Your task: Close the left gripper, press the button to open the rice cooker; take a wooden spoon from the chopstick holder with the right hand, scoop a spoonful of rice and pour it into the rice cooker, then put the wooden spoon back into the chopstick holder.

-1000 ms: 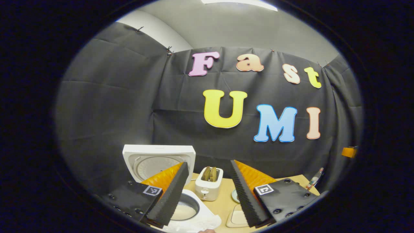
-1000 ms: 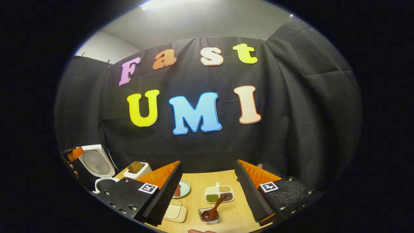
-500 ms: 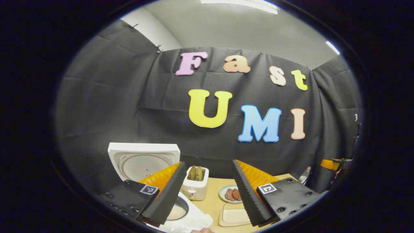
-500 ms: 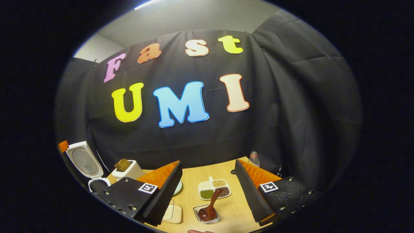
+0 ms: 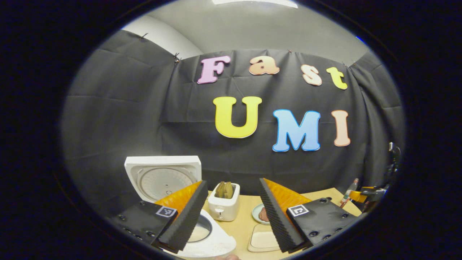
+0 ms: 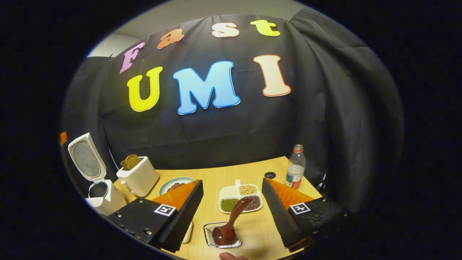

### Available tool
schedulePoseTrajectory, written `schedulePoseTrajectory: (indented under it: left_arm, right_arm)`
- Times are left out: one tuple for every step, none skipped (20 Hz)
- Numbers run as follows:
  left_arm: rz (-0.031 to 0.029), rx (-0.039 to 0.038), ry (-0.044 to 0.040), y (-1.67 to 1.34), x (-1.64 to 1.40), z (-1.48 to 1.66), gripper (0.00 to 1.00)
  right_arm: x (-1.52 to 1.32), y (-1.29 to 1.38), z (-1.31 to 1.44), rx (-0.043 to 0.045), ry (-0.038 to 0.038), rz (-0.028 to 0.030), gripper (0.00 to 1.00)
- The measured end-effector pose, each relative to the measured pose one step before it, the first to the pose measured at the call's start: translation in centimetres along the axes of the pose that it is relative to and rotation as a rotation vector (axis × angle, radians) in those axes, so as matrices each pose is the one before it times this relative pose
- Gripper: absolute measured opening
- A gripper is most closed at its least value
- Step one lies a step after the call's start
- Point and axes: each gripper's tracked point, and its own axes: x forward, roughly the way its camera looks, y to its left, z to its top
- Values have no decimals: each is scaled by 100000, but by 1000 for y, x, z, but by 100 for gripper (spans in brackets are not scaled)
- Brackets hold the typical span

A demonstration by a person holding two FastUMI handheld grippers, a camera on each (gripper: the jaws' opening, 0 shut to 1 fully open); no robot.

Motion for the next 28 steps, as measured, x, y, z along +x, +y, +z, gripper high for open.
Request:
schedulePoseTrajectory:
  left_arm:
    - [530, 181, 345, -383, -86, -81, 96]
    - [235, 548, 209, -365, -177, 128, 99]
    - [645, 636, -981, -205, -97, 361, 99]
    - [1137, 659, -1310, 0, -266, 334, 99]
    - [1063, 533, -639, 61, -334, 28, 99]
    - [1612, 1094, 494, 176, -169, -113, 97]
    - [1223, 1042, 842, 93, -219, -428, 96]
    - [903, 644, 1182, -14, -163, -622, 96]
    - [-194, -628, 965, -188, -95, -480, 96]
    - [-508, -1956, 764, -235, -13, -556, 97]
    - [1106, -1356, 1044, 167, 43, -514, 98]
    - [1614, -550, 1635, 342, -75, -563, 99]
    - [1304, -380, 1128, 323, -211, -734, 96]
    - [513, -667, 421, 111, -163, -171, 99]
    - [-96, -438, -224, -273, -113, 81, 99]
    - [168, 204, -771, 44, -246, 51, 99]
    - [120, 695, -1051, 56, -204, 294, 99]
    - [459, 905, -472, 83, 10, 218, 99]
    - [547, 624, -49, 99, 119, -78, 99]
    - [238, 69, 358, -55, 80, -57, 99]
    - [-13, -415, 175, -96, -127, -195, 96]
    - [-590, -668, -301, -146, -78, 89, 97]
    - [-408, -141, -329, -251, 13, 134, 98]
    - [95, 816, -177, 62, -24, 135, 99]
    - [-98, 903, -53, 120, -55, 63, 99]
    - [-81, 822, 107, 23, 6, 106, 99]
    - [-79, 961, 310, 44, 21, -178, 99]
    - [-115, 832, 170, -37, 86, -117, 99]
  right_arm:
    - [781, -449, -1075, -701, 2596, -394, 99]
    - [719, -508, -1052, 571, 2331, -478, 99]
    - [555, -392, -788, 1931, 1819, 360, 99]
    - [577, -348, -759, 1760, 1400, 28, 100]
    - [690, -364, -578, 869, 1222, 142, 99]
    - [637, -248, -612, -28, 1414, 607, 99]
    - [644, -34, -317, 182, 1373, 1250, 99]
    - [581, 169, -500, 593, 1892, 1888, 99]
    - [617, 289, -537, 541, 2301, 2042, 99]
    - [544, 167, -687, 249, 2158, 1716, 99]
    - [563, 90, -369, 311, 1664, 1346, 99]
    - [418, 64, -531, 259, 1874, 1331, 99]
    - [435, 185, -383, 307, 1514, 1351, 99]
    - [315, 424, -138, -424, 994, 980, 95]
    - [116, 164, 153, -991, -155, 837, 91]
    - [35, 49, 204, -723, -930, 1149, 81]
    - [136, 45, 250, 326, -342, 1470, 76]
    - [149, -330, -382, 612, 1199, -1074, 57]
    - [297, 121, -147, 2257, 860, 1096, 40]
    - [92, -27, -355, 1109, 2087, 306, 29]
    - [107, 123, -319, 375, 1687, 1105, 32]
    - [-50, 226, -606, 980, 2334, 1667, 32]
    - [-60, 138, -264, 567, 1378, 722, 32]
    - [-509, -85, 22, 1171, -632, 586, 32]
    - [178, 228, 349, 2624, -1516, -330, 23]
    - [-515, 356, 413, 1235, -1197, 1702, 14]
    - [199, -97, 599, -428, -1158, -1278, 14]
    - [-802, 271, -79, -976, -2276, 514, 6]
